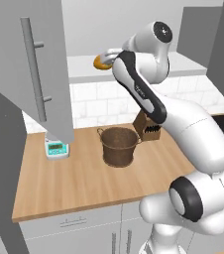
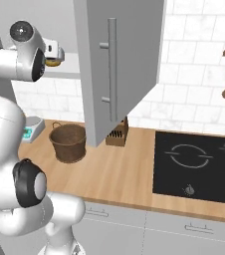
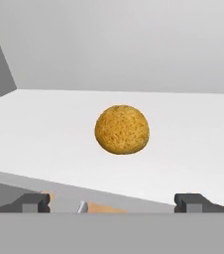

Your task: Open the cabinet, pick up the bread from the cabinet and place it in the basket. Then move the basket to the dining counter.

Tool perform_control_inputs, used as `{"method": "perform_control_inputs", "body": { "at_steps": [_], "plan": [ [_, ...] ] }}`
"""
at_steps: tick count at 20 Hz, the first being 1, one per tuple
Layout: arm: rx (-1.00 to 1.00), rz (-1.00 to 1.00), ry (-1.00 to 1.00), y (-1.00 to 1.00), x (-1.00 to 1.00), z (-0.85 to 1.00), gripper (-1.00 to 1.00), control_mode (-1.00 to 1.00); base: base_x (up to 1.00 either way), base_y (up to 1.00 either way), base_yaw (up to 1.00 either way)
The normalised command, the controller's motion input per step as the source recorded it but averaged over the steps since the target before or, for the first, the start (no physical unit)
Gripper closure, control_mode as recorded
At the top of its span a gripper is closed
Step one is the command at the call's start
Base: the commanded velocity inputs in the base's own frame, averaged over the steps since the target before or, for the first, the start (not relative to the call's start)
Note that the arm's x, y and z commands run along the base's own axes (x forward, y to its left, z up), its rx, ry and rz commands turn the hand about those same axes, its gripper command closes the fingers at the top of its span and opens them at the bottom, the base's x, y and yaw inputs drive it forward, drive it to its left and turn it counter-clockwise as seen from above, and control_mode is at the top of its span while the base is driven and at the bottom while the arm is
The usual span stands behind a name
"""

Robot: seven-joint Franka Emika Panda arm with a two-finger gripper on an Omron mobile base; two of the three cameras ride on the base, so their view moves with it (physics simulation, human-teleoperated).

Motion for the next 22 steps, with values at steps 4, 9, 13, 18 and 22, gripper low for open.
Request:
{"method": "perform_control_inputs", "body": {
  "at_steps": [4,9,13,18,22],
  "plan": [
    [0.00,0.00,0.00,0.02,0.38,-0.15,-1.00,-1.00,0.00,0.00,0.00],
    [0.00,0.00,0.00,0.04,0.30,-0.12,-1.00,-1.00,0.00,0.00,0.00],
    [0.00,0.00,0.00,0.11,0.29,-0.06,-1.00,-1.00,0.00,0.00,0.00],
    [0.00,0.00,0.00,0.12,0.29,0.00,-1.00,-1.00,0.00,0.00,0.00],
    [0.00,0.00,0.00,0.06,0.35,0.00,-1.00,-1.00,0.00,0.00,0.00]
  ]
}}
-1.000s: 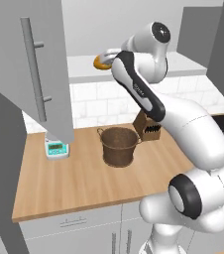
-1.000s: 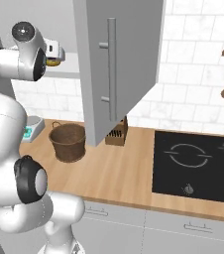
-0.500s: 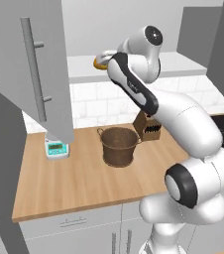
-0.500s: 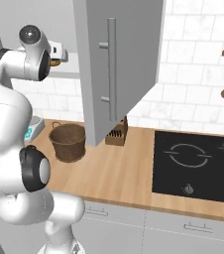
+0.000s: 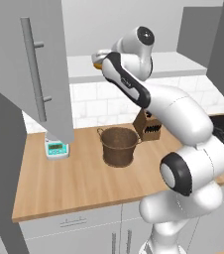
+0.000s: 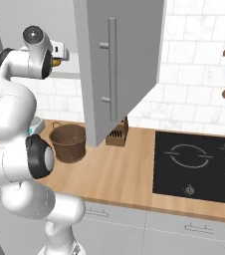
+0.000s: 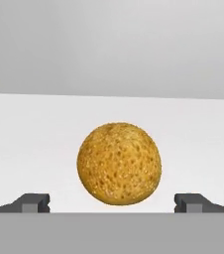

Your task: Open the cabinet, pick up the bread from the cabinet and place it in the basket. Then move the basket to the dining counter.

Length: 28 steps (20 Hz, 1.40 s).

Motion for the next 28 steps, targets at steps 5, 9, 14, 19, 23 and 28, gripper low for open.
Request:
{"method": "perform_control_inputs", "body": {
  "at_steps": [5,9,14,19,23,28],
  "plan": [
    [0.00,0.00,0.01,0.03,0.36,-0.02,-1.00,-1.00,0.00,0.00,0.00],
    [0.00,0.00,0.00,0.09,0.28,-0.06,-1.00,-1.00,0.00,0.00,0.00],
    [0.00,0.00,0.00,0.15,0.22,-0.12,-1.00,-1.00,0.00,0.00,0.00],
    [0.00,0.00,0.00,0.04,0.13,-0.19,-1.00,-1.00,0.00,0.00,0.00],
    [0.00,0.00,0.00,0.08,0.05,-0.32,1.00,-1.00,0.00,0.00,0.00],
    [0.00,0.00,-0.01,0.10,-0.05,-0.19,1.00,-1.00,0.00,0.00,0.00]
  ]
}}
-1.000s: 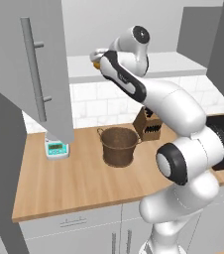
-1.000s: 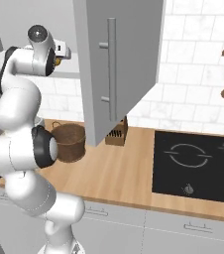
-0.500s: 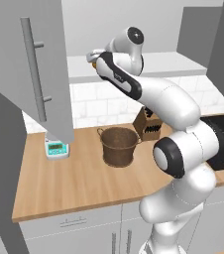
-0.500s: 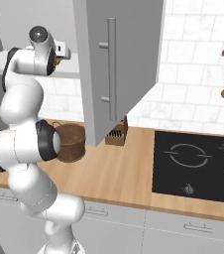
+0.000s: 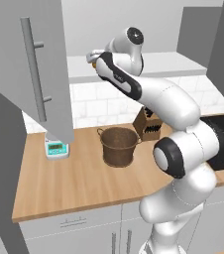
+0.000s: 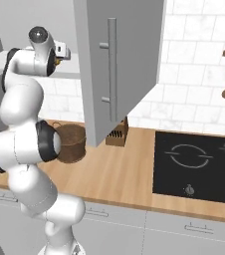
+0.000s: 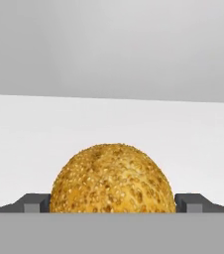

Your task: Open the cabinet, pick up the bread from the cabinet and place it in the basket. Then move the basket to the dining counter.

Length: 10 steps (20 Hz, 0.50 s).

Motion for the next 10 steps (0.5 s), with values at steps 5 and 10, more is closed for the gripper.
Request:
{"method": "perform_control_inputs", "body": {
  "at_steps": [5,10],
  "plan": [
    [0.00,0.00,-0.12,0.00,-0.76,-0.01,1.00,-1.00,0.00,0.00,0.00],
    [0.00,-0.08,-0.01,0.00,-1.00,0.19,1.00,-1.00,0.00,0.00,0.00]
  ]
}}
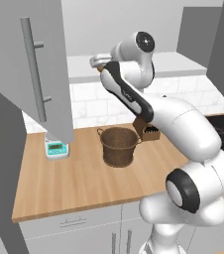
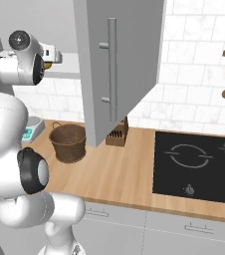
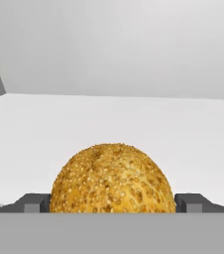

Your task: Open the cabinet, pick up the bread from the cabinet and place it in the basket. Then move the basket to the dining counter.

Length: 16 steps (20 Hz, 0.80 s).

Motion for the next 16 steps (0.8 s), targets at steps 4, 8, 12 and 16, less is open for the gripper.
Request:
{"method": "perform_control_inputs", "body": {
  "at_steps": [4,8,12,16],
  "plan": [
    [0.01,-0.09,0.22,-0.03,-1.00,0.41,1.00,-1.00,0.00,0.00,0.00],
    [0.02,-0.06,0.29,-0.16,-1.00,0.28,1.00,-1.00,0.00,0.00,0.00],
    [-0.01,-0.06,0.10,-0.31,-1.00,-0.37,1.00,-1.00,0.00,0.00,0.00],
    [-0.12,-0.09,-0.14,-0.36,-1.00,-1.00,1.00,-1.00,0.00,0.00,0.00]
  ]
}}
